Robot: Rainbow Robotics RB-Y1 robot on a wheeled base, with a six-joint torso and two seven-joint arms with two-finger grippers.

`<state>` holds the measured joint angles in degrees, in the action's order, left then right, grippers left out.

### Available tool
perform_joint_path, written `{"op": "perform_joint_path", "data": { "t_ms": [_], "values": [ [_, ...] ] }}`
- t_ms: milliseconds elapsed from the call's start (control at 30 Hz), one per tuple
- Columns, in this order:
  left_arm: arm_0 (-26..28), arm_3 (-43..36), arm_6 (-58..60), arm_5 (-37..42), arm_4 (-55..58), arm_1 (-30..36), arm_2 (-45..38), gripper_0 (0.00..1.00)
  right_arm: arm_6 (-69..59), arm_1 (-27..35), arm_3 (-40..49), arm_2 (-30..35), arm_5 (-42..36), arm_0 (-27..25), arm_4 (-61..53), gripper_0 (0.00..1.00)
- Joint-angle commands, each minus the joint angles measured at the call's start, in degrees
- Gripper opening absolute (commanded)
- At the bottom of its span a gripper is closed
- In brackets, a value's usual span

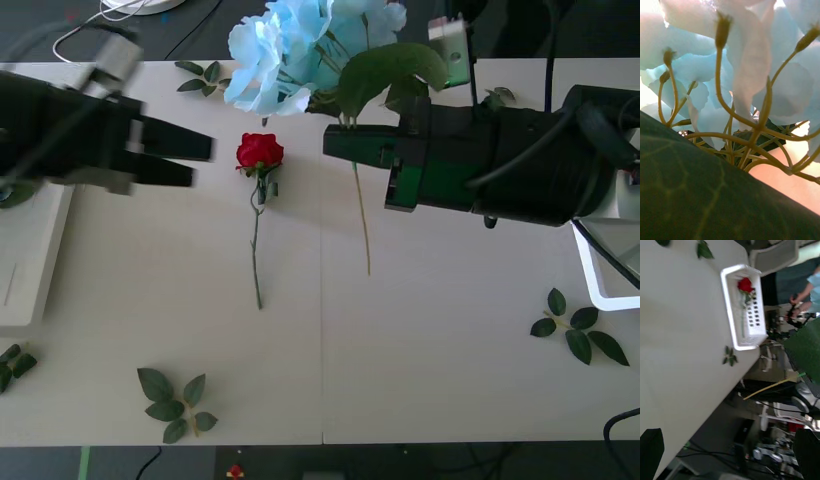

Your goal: Place the red flowers into the right box and the blue flowers into the left box. If a person shows an open palm, hand one flower to the person first, then continue sorting.

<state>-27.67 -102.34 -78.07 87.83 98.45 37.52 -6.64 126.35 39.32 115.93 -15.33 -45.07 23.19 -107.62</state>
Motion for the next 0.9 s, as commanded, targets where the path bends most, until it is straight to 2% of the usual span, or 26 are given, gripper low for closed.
{"op": "perform_joint_path", "data": {
  "t_ms": [33,200,500,633,900],
  "values": [
    [-2.3,-1.6,-0.3,-1.7,1.0,-3.2,3.4,1.00,0.1,-0.8,0.6,0.1,0.6,-0.4,-0.7,0.00],
    [-2.3,-1.6,-1.3,-1.8,1.6,-4.4,4.9,1.00,0.3,0.4,0.6,1.2,2.6,-0.2,-0.9,0.00],
    [-2.4,-1.6,-2.1,-2.2,2.6,-4.6,5.4,1.00,0.7,5.6,-1.8,6.7,15.6,1.3,1.9,0.00],
    [-2.4,-1.6,-2.1,-2.2,2.6,-4.6,5.4,1.00,0.7,7.4,-6.5,9.1,19.5,4.1,6.9,0.00],
    [-2.4,-1.6,-2.1,-2.2,2.6,-4.6,5.4,1.00,1.3,7.7,-18.5,10.8,19.9,10.7,17.4,0.00]
  ]
}}
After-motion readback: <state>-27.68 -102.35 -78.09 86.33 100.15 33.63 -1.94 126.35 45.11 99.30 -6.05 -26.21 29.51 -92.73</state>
